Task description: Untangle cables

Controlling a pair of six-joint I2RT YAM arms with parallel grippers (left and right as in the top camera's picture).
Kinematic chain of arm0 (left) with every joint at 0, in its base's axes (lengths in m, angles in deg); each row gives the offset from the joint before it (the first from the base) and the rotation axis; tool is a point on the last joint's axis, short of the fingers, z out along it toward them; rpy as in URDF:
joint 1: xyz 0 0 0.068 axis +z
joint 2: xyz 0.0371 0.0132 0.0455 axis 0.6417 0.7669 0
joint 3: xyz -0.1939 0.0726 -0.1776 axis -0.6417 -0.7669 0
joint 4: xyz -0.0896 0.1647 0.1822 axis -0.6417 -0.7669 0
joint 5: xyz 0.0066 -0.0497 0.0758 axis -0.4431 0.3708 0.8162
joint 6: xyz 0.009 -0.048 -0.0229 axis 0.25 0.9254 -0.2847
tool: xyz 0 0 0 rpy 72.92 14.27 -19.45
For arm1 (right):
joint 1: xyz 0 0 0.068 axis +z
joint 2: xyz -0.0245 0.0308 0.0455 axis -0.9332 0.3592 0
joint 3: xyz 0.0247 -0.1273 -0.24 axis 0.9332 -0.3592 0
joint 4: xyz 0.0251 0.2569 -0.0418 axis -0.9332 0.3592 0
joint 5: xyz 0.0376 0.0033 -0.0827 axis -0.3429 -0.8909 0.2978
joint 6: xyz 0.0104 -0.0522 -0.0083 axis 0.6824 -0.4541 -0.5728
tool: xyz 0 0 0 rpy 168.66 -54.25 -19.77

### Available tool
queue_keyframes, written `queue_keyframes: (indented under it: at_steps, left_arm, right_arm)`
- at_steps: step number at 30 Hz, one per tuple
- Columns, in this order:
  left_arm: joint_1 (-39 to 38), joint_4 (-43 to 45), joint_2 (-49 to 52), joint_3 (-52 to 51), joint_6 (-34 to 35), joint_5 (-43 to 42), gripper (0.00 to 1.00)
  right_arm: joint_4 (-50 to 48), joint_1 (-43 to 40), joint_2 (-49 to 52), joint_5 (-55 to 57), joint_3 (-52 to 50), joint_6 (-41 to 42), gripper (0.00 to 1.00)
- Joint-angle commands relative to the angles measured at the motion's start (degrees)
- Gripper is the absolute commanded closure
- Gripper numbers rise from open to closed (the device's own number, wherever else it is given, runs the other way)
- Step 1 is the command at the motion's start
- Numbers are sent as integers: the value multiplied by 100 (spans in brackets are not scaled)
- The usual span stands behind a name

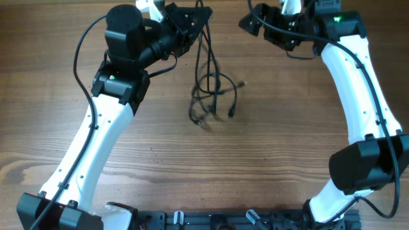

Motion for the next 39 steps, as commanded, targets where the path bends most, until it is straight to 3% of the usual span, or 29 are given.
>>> queue_keyframes:
  at_steps: [1,8,15,20,24,27,31,34,39]
  left_arm:
    - [26,63,-70,125,431,498,96]
    - [37,212,-70,125,715,699,96]
    - [249,645,-70,125,1075,699,96]
    - [542,1611,-70,125,1655,629,96]
    - [697,2417,-70,125,1725,179,96]
    - [787,2382,-70,125,1145,-605,96]
    - [809,1792,-70,125,-452,-1937,96]
    - [820,1207,-70,125,-1663,-2837,96]
    - [918,750,-70,125,-2968,-4124,96]
  right_arm:
    - [264,39,24,131,-4,-660,0]
    - [514,238,118,129,-7,-957,2]
    - [511,678,664,129,-37,-1051,15]
    - [201,704,852,127,-37,-1071,16]
    - [-356,704,855,-826,-37,-2166,16]
    - [-629,706,855,-1290,-37,-2441,16]
    - [-863,765,855,-2026,-37,-2730,16]
    - [-925,874,855,-1545,-37,-2417,17]
    - [-903,903,857,-754,-37,-1733,19]
